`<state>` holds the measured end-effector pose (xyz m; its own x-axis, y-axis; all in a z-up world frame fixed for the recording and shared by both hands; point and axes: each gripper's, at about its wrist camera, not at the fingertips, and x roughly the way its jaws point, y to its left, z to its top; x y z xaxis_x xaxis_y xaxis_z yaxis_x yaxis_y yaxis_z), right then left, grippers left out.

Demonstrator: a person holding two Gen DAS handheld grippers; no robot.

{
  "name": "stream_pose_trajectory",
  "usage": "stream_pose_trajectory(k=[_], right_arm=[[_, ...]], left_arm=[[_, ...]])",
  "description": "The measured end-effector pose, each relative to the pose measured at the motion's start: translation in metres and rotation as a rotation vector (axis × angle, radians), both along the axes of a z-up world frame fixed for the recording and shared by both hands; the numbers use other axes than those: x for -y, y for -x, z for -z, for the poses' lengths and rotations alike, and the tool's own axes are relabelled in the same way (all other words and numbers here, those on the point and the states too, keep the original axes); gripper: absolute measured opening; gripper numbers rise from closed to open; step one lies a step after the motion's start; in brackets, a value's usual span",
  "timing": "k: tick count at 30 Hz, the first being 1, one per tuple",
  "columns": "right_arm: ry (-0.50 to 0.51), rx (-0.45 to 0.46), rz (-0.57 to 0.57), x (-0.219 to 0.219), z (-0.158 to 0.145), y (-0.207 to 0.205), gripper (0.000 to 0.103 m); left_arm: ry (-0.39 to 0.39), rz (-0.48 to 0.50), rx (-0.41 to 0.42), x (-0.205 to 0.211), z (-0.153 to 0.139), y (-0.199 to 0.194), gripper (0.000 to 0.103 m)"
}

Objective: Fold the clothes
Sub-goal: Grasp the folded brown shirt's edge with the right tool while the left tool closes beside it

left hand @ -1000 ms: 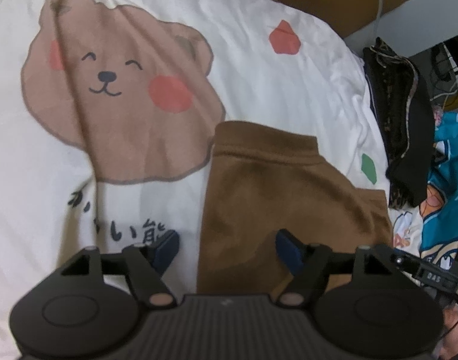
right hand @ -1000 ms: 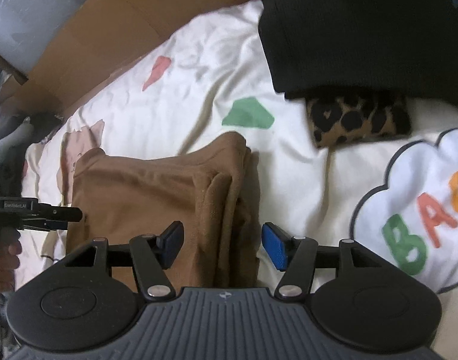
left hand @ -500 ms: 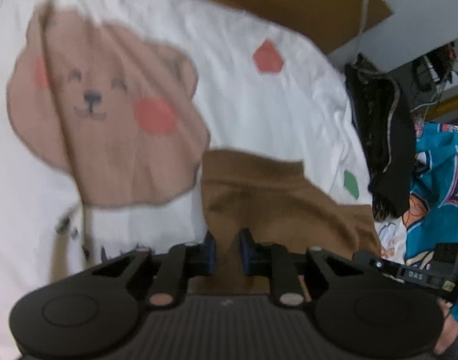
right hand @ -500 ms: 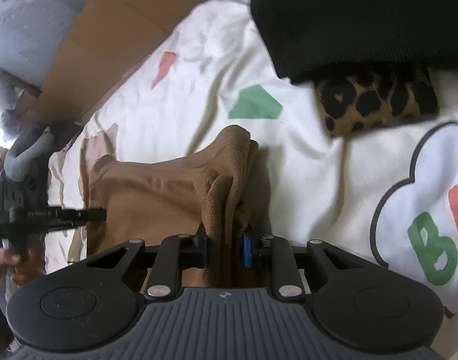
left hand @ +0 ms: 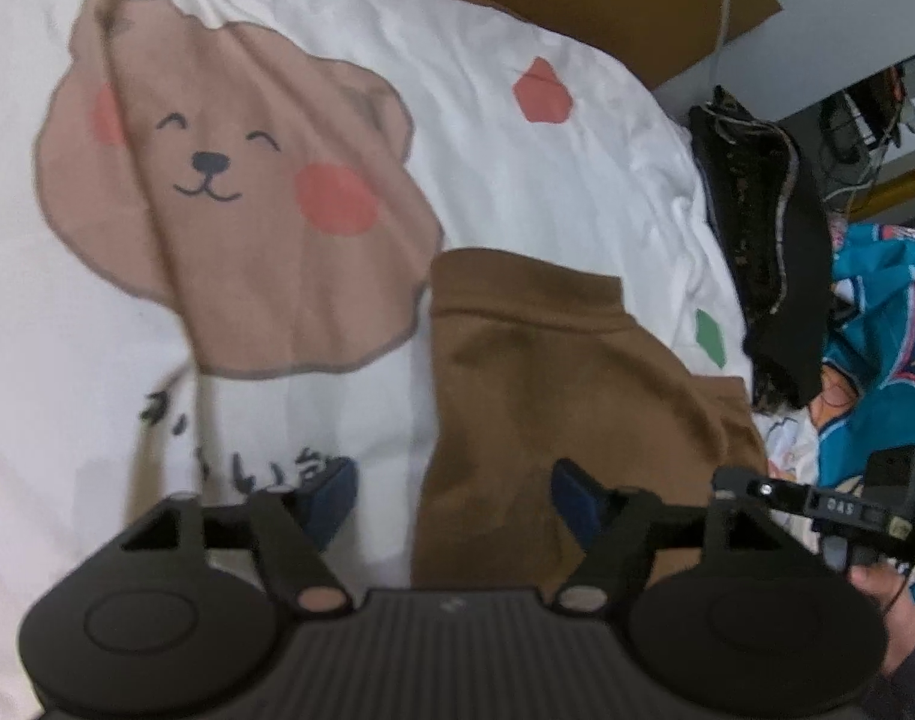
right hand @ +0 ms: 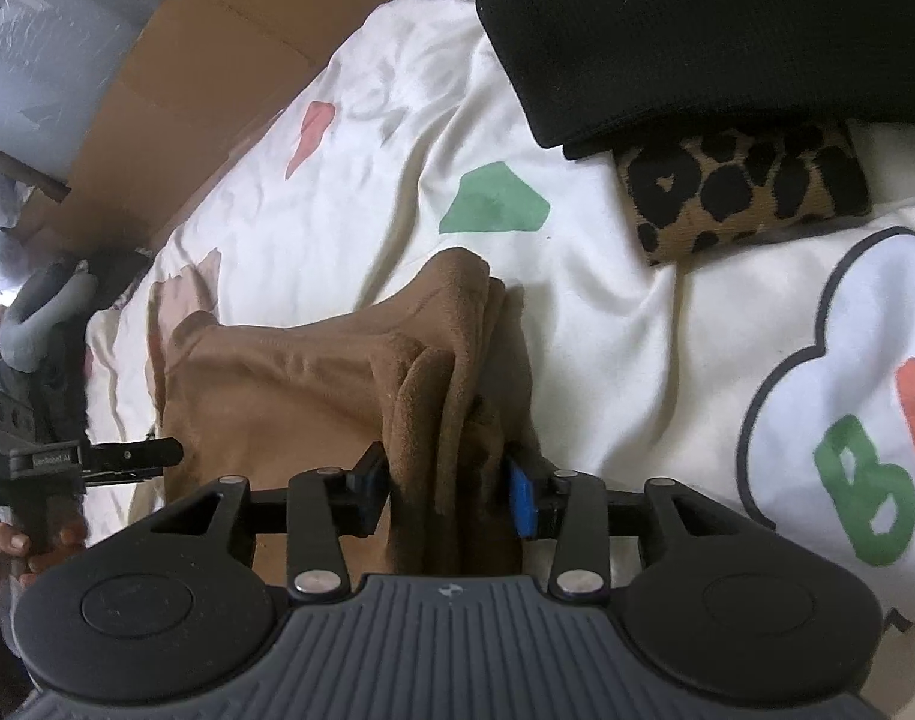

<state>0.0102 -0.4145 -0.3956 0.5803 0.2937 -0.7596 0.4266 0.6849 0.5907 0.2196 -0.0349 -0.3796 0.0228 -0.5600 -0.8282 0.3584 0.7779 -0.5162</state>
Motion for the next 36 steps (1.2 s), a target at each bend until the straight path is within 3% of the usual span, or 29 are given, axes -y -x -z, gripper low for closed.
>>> stream_pose_trajectory(k=[6, 7, 8, 9, 10, 13, 16, 19, 22, 26, 33, 36], right_arm=[[-0.058, 0.004, 0.002, 0.007, 0.005, -0.005, 0.044], [-0.046, 0.001, -0.004, 0.006, 0.004, -0.006, 0.034], [-0.032, 0.0, -0.013, 0.004, 0.003, -0.006, 0.029], [-0.021, 0.002, -0.023, 0.003, 0.001, -0.007, 0.027], [-0.013, 0.004, -0.03, 0.001, -0.001, -0.007, 0.025], [0.005, 0.021, -0.039, -0.002, -0.008, -0.006, 0.024], [0.025, 0.026, -0.05, -0.003, -0.011, -0.004, 0.025], [0.036, 0.005, -0.053, -0.002, -0.009, -0.007, 0.032], [0.037, -0.002, -0.056, -0.003, -0.006, -0.011, 0.045], [0.045, 0.004, -0.071, -0.005, -0.005, -0.012, 0.046], [0.011, 0.023, -0.055, -0.002, 0.001, -0.015, 0.046], [0.024, 0.026, -0.061, -0.006, 0.0, -0.017, 0.045]], left_arm=[[0.026, 0.02, 0.035, 0.012, 0.001, -0.003, 0.074], [0.03, 0.022, 0.035, 0.014, 0.001, -0.003, 0.061], [0.033, 0.031, 0.028, 0.016, 0.001, -0.004, 0.052], [0.038, 0.037, 0.012, 0.017, 0.001, -0.004, 0.035], [0.045, 0.036, 0.003, 0.016, 0.001, -0.005, 0.025], [0.063, 0.037, -0.012, 0.013, -0.001, -0.005, 0.019], [0.075, 0.043, -0.007, 0.009, -0.004, -0.004, 0.019], [0.057, 0.023, -0.024, 0.006, 0.002, -0.007, 0.033], [0.074, -0.005, -0.052, 0.002, 0.009, -0.011, 0.039], [0.121, -0.018, -0.07, 0.002, 0.012, -0.013, 0.052], [0.142, -0.001, -0.056, 0.011, 0.014, -0.015, 0.051], [0.138, 0.004, -0.051, 0.014, 0.015, -0.015, 0.043]])
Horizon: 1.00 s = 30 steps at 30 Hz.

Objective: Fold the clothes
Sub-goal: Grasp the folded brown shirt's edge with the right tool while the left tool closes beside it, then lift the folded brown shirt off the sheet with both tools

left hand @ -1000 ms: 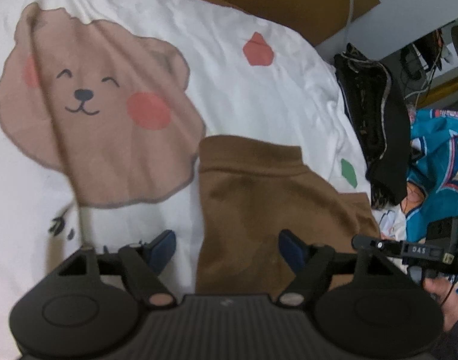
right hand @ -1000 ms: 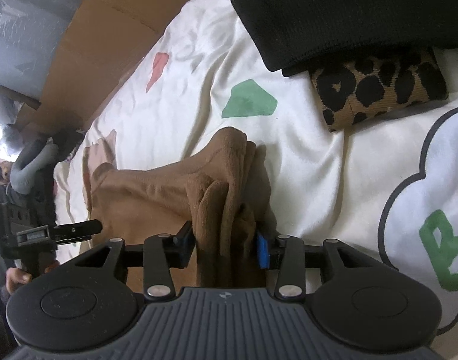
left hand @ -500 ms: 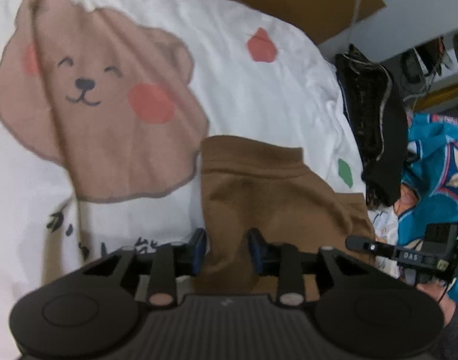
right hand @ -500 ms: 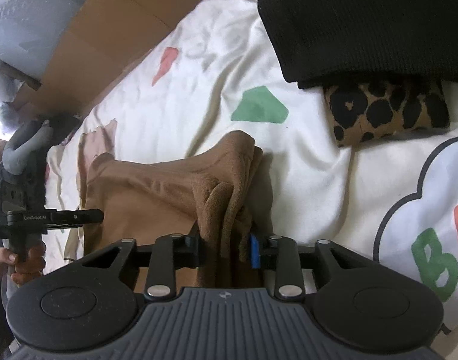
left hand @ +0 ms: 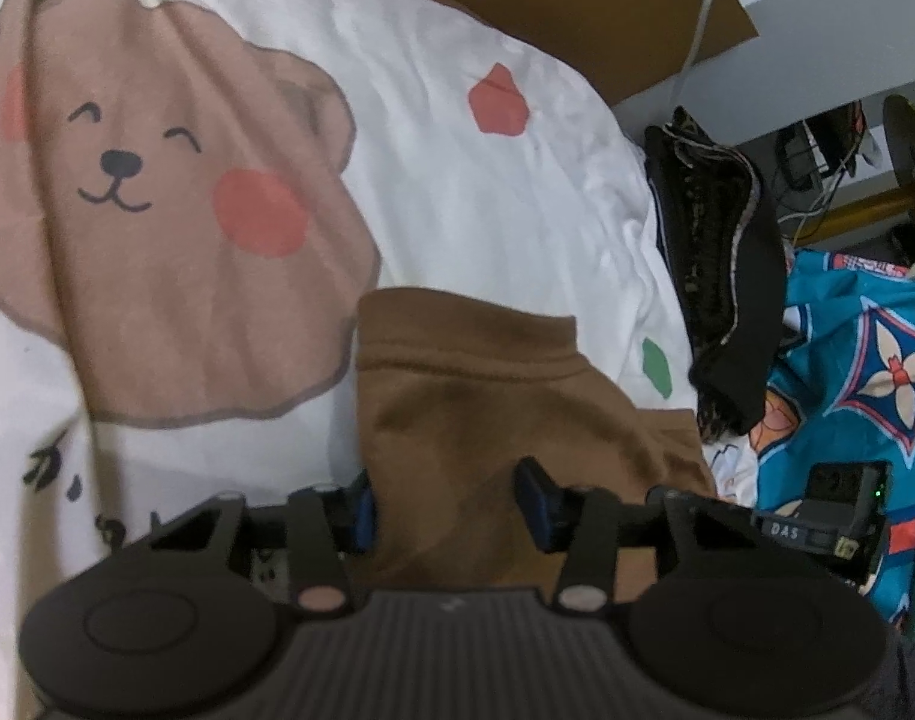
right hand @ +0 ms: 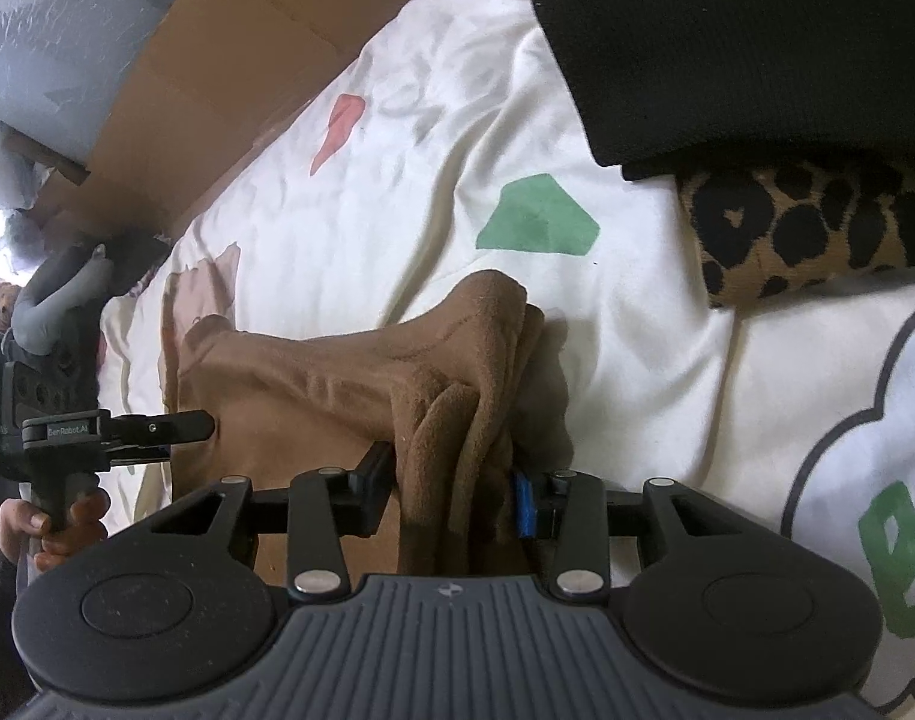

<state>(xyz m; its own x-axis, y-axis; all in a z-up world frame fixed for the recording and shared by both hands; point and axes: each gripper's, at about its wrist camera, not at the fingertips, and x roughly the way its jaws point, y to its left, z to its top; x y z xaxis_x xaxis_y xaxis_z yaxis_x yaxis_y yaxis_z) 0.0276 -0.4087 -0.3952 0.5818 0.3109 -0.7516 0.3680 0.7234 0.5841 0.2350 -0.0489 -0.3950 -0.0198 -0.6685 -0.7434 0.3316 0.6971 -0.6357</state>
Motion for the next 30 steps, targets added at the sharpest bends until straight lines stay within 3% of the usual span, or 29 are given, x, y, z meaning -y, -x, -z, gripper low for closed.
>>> stream_pose_trajectory(k=[2, 6, 24, 30], right_arm=[[0.01, 0.002, -0.006, -0.001, -0.001, 0.0, 0.033], [0.018, -0.003, -0.007, -0.002, -0.002, 0.0, 0.024], [0.219, -0.07, 0.005, -0.038, -0.021, -0.012, 0.02], [0.254, -0.048, -0.008, -0.053, -0.042, -0.01, 0.018]], left_arm=[[-0.009, -0.001, 0.001, 0.001, 0.001, 0.0, 0.032], [-0.031, -0.007, -0.005, 0.002, 0.003, 0.001, 0.013], [-0.229, -0.046, 0.107, 0.027, -0.029, 0.022, 0.009], [-0.309, -0.063, 0.149, 0.033, -0.049, 0.035, 0.009]])
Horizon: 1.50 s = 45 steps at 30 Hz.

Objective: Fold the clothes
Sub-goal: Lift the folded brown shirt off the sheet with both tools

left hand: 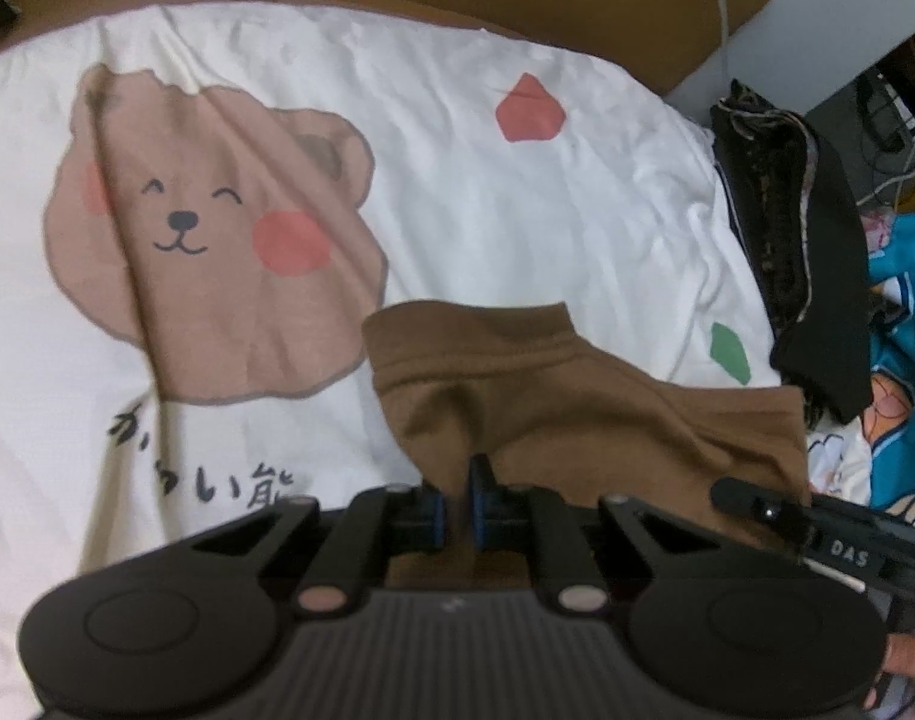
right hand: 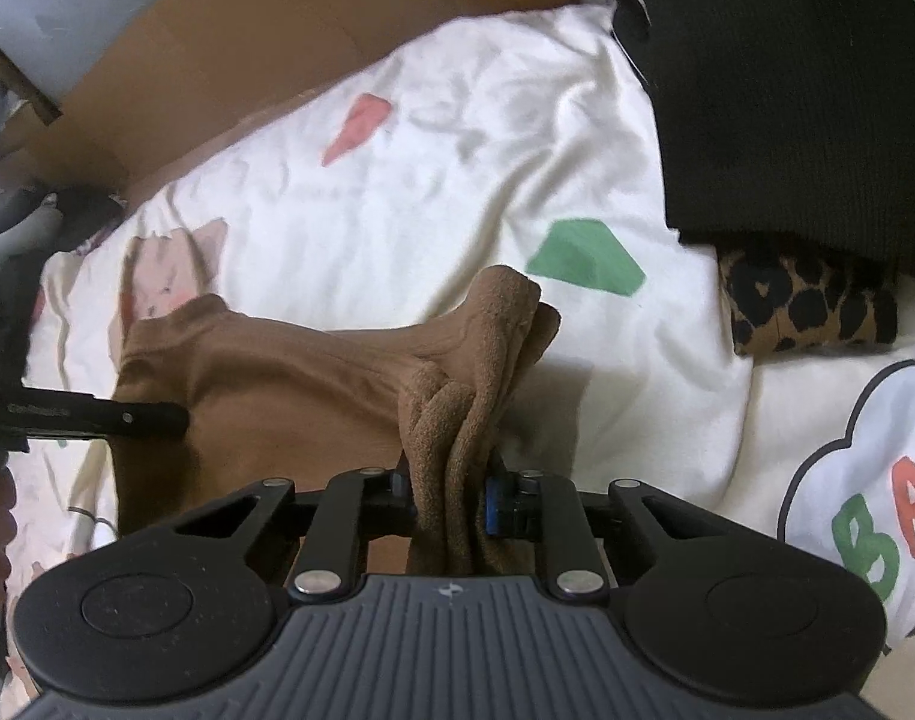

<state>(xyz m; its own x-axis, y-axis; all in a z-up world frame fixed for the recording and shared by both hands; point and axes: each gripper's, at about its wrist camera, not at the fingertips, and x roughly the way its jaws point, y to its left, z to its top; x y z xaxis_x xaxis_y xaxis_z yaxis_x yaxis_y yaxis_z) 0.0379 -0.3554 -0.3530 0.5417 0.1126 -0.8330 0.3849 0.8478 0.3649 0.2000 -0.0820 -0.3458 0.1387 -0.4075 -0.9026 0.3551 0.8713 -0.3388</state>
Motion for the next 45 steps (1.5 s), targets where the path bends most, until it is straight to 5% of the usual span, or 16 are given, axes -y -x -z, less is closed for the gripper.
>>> stream_pose_trajectory(k=[45], right_arm=[[-0.036, 0.306, -0.22, -0.072, -0.213, 0.134, 0.016]], left_arm=[[0.137, 0.001, 0.302, -0.07, -0.233, 0.151, 0.004]])
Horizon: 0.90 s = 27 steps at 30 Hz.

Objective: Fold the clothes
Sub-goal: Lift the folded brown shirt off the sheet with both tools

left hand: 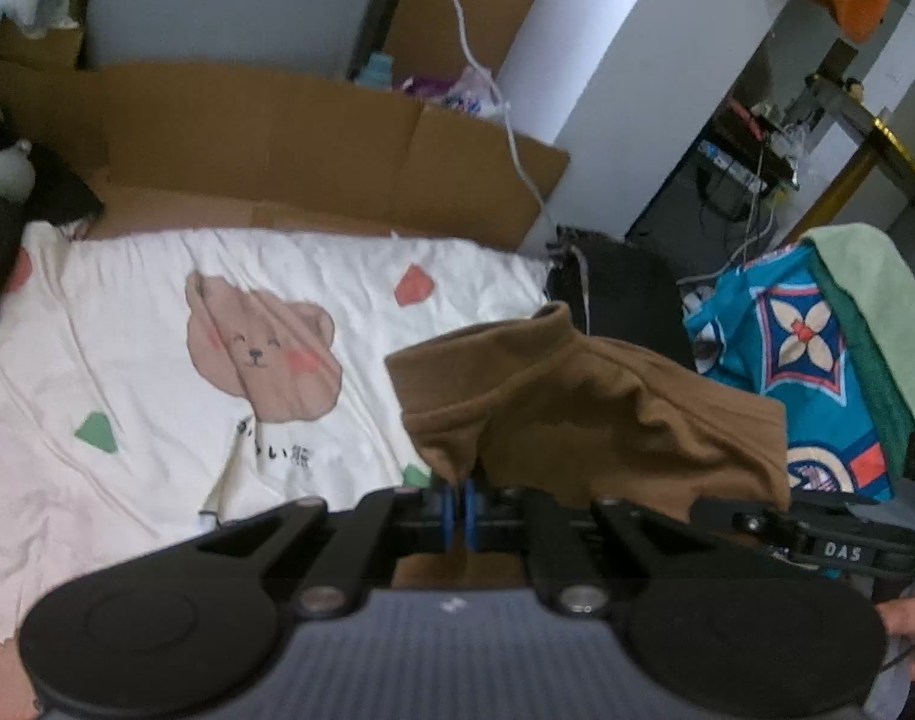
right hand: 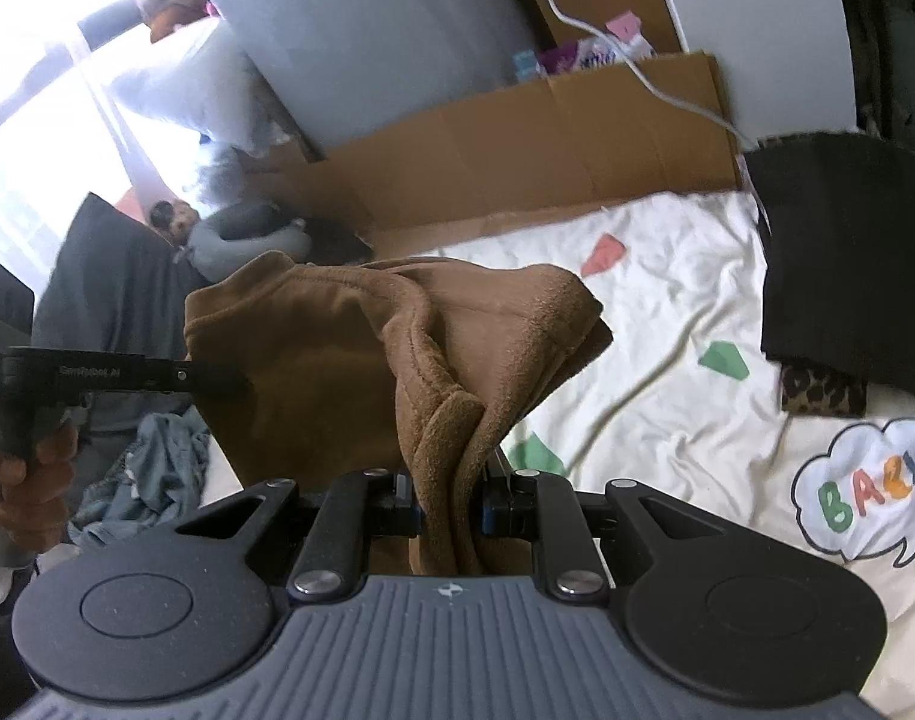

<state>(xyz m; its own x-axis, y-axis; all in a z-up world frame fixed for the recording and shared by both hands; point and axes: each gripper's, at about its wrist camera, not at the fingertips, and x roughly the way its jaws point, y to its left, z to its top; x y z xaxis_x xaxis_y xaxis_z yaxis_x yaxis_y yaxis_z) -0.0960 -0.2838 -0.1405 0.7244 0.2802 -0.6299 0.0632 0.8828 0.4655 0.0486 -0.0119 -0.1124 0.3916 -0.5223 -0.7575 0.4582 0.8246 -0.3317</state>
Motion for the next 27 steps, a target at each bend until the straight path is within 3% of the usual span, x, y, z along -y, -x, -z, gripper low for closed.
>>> stream_pose_trajectory(k=[11, 21, 27], right_arm=[[0.053, 0.06, 0.028, -0.004, -0.066, -0.002, 0.016], [0.136, 0.126, 0.007, -0.026, -0.146, -0.004, 0.016], [0.179, 0.163, 0.019, -0.028, -0.176, -0.003, 0.016]], left_arm=[[0.044, 0.023, 0.093, 0.005, -0.055, 0.007, 0.004], [0.064, 0.049, 0.2, 0.009, -0.12, 0.014, 0.004], [0.07, 0.065, 0.249, 0.014, -0.15, 0.018, 0.004]])
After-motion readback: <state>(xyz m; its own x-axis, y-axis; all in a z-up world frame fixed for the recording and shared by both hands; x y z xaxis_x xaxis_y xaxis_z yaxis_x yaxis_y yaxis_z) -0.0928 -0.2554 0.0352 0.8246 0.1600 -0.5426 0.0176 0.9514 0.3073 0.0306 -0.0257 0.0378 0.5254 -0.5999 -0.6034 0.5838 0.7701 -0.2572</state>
